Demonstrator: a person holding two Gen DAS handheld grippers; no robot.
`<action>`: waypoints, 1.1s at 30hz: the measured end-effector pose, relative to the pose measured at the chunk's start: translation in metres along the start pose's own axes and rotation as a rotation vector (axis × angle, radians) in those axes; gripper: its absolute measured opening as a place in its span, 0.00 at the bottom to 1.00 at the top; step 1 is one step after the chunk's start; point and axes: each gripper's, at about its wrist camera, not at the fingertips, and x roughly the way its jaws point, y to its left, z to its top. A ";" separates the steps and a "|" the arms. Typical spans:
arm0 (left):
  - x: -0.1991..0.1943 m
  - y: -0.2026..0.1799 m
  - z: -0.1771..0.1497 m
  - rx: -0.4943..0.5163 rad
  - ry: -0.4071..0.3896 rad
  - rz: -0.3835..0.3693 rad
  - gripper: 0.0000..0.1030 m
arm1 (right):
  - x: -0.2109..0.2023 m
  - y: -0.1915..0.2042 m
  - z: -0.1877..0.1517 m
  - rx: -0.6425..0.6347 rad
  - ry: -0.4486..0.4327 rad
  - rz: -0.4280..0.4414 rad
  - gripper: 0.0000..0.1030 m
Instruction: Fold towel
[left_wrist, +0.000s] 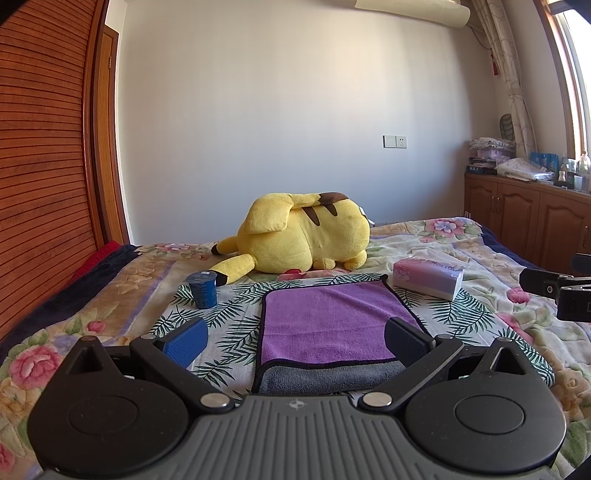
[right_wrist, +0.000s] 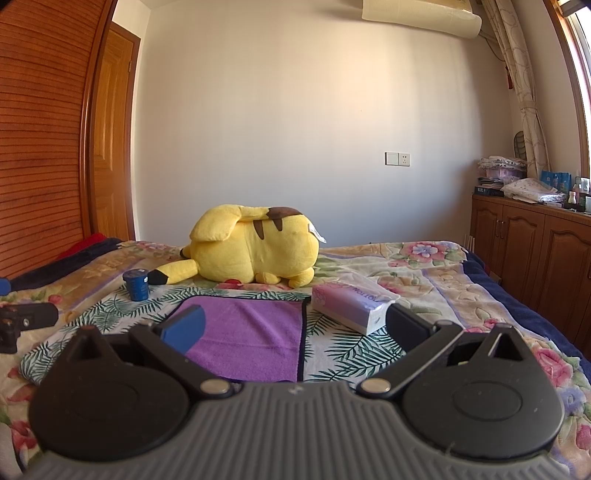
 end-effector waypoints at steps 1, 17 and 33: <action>0.000 0.000 0.000 0.000 0.000 0.000 0.84 | 0.000 0.000 0.000 0.000 0.000 0.000 1.00; 0.000 0.001 -0.001 0.001 0.001 0.000 0.84 | 0.000 -0.001 -0.001 0.000 0.001 0.000 1.00; 0.001 0.001 0.000 0.002 0.001 0.001 0.84 | 0.001 -0.001 -0.001 -0.001 0.002 0.000 1.00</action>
